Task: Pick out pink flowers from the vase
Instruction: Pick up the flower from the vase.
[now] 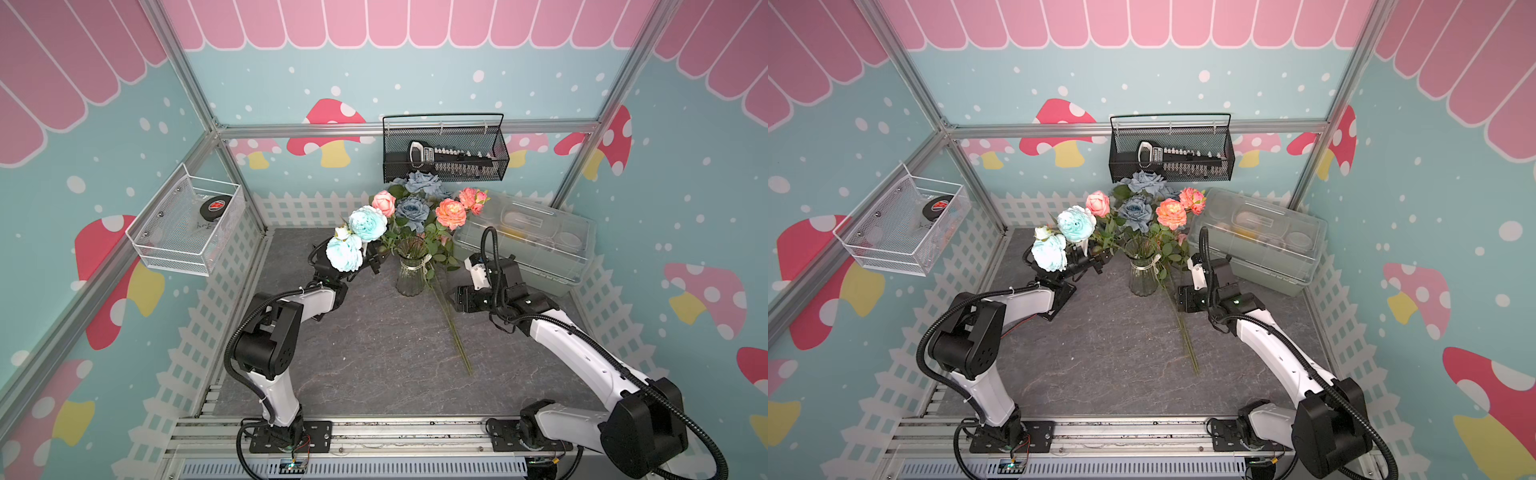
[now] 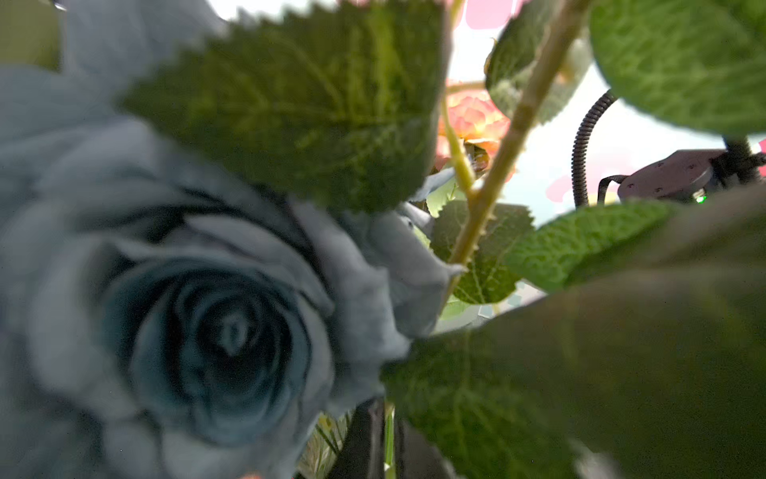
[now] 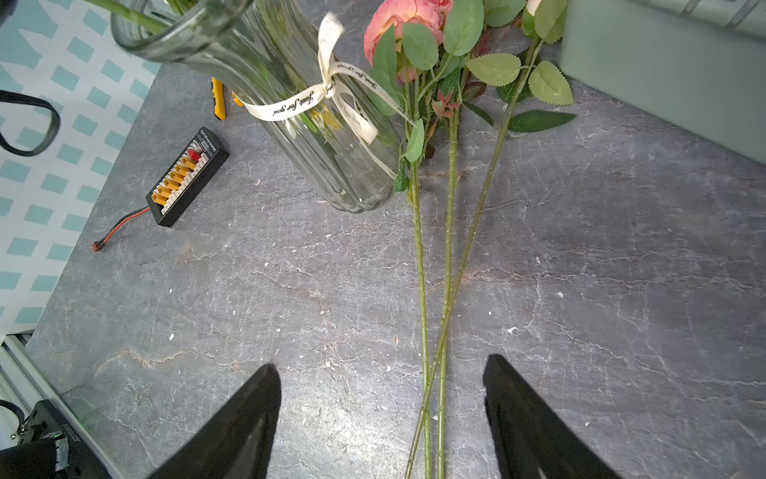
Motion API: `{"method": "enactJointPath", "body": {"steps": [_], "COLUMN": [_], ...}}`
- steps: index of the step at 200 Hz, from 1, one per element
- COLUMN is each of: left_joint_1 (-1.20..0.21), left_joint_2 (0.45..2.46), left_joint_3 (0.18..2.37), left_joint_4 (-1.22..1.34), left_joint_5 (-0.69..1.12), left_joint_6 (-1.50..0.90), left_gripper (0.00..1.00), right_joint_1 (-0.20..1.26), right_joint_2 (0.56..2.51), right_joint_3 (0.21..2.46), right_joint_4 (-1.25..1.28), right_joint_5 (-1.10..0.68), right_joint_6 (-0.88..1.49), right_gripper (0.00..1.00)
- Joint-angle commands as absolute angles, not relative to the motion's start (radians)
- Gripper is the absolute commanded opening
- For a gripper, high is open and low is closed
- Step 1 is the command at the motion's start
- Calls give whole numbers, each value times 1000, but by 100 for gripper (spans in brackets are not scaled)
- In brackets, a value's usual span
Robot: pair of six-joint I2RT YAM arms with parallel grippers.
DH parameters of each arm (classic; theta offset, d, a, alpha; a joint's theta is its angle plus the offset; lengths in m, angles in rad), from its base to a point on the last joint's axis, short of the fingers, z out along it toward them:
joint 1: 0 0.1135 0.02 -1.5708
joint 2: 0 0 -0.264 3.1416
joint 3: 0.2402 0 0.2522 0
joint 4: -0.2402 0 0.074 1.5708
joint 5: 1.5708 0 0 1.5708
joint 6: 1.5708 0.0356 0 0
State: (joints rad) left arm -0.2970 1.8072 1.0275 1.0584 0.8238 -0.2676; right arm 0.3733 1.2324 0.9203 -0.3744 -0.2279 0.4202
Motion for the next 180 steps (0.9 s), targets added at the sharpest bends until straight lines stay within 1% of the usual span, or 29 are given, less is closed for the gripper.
{"method": "enactJointPath", "body": {"steps": [1, 10, 23, 48, 68, 85, 98, 112, 140, 152, 161, 180], "left_joint_1": [-302, -302, -302, -302, -302, -302, -302, -305, -311, -314, -316, -315], "left_joint_2": [1754, 1749, 1747, 1746, 1751, 1774, 1788, 1800, 1820, 1819, 1813, 1786], "left_joint_3": [1057, 1049, 1036, 1011, 997, 1008, 1014, 1018, 1058, 1066, 1068, 1073], "left_joint_4": [939, 927, 929, 929, 924, 956, 996, 1055, 1044, 1036, 1034, 974], "left_joint_5": [841, 841, 841, 831, 825, 834, 834, 832, 839, 836, 836, 832], "left_joint_6": [-212, -202, -198, -184, -166, -192, -218, -240, -247, -247, -247, -236], "left_gripper": [27, 37, 44, 50, 50, 48, 43, 40, 23, 18, 12, 7], "right_joint_1": [374, 375, 375, 374, 375, 374, 374, 374, 374, 374, 374, 374], "right_joint_2": [1204, 1202, 1201, 1201, 1201, 1207, 1213, 1217, 1218, 1215, 1215, 1218], "right_joint_3": [903, 904, 905, 907, 907, 907, 907, 904, 902, 905, 904, 906], "right_joint_4": [-373, -374, -374, -374, -373, -371, -367, -362, -364, -365, -365, -365], "right_joint_5": [-228, -229, -227, -228, -227, -225, -230, -233, -232, -230, -230, -232], "right_joint_6": [417, 417, 417, 418, 417, 416, 418, 422, 421, 418, 417, 416], "right_gripper": [76, 76, 76, 76, 76, 76, 76, 76, 76, 76, 76, 76]}}
